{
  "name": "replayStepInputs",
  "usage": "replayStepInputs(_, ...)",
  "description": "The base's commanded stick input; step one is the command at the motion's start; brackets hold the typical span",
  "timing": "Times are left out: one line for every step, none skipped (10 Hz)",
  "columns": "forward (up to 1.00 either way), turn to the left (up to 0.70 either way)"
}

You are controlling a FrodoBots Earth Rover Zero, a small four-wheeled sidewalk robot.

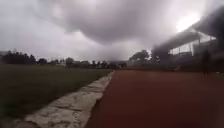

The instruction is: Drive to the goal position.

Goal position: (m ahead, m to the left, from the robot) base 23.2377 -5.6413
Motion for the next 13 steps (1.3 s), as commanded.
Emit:
replayStepInputs(0.5, -0.45)
replayStepInputs(0.5, -0.5)
replayStepInputs(0.5, -0.5)
replayStepInputs(0.5, -0.5)
replayStepInputs(0.5, -0.5)
replayStepInputs(0.5, -0.41)
replayStepInputs(0.5, -0.25)
replayStepInputs(0.5, -0.08)
replayStepInputs(0.7, 0.0)
replayStepInputs(0.7, 0.0)
replayStepInputs(0.7, 0.0)
replayStepInputs(0.7, 0.0)
replayStepInputs(0.7, 0.0)
